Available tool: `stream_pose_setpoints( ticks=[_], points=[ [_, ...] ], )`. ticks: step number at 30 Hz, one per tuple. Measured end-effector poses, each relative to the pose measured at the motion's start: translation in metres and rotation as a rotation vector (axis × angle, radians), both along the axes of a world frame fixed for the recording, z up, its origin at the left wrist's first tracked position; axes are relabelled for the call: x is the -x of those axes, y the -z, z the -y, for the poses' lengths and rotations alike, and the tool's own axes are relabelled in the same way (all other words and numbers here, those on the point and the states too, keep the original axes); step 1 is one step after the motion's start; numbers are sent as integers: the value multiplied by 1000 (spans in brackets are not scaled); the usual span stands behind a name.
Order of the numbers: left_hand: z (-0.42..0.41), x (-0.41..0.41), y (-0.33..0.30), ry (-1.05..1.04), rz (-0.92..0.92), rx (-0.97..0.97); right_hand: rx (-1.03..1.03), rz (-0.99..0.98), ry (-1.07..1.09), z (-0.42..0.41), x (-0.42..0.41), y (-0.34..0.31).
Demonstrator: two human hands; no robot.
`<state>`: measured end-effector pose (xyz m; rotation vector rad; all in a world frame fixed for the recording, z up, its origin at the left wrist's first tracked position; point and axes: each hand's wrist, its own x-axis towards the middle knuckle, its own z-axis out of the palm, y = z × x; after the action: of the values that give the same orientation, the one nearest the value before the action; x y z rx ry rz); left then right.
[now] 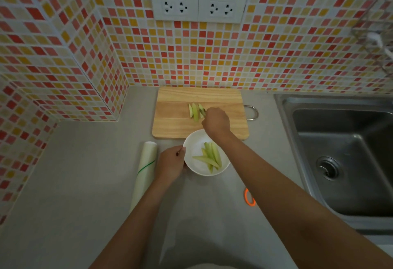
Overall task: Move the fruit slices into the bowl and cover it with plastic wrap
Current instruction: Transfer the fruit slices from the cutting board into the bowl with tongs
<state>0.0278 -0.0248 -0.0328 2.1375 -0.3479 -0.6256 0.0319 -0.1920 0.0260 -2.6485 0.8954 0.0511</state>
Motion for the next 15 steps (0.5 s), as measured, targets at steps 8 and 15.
stream_pose_setpoints(
  ticks=[8, 15],
  points=[
    [1, 0, -1, -17, -16, 9, -208, 290, 158, -10, 80, -29],
    [3, -1, 0, -28, -11, 18, -117, -18, 53, -55, 145, -16]
  ],
)
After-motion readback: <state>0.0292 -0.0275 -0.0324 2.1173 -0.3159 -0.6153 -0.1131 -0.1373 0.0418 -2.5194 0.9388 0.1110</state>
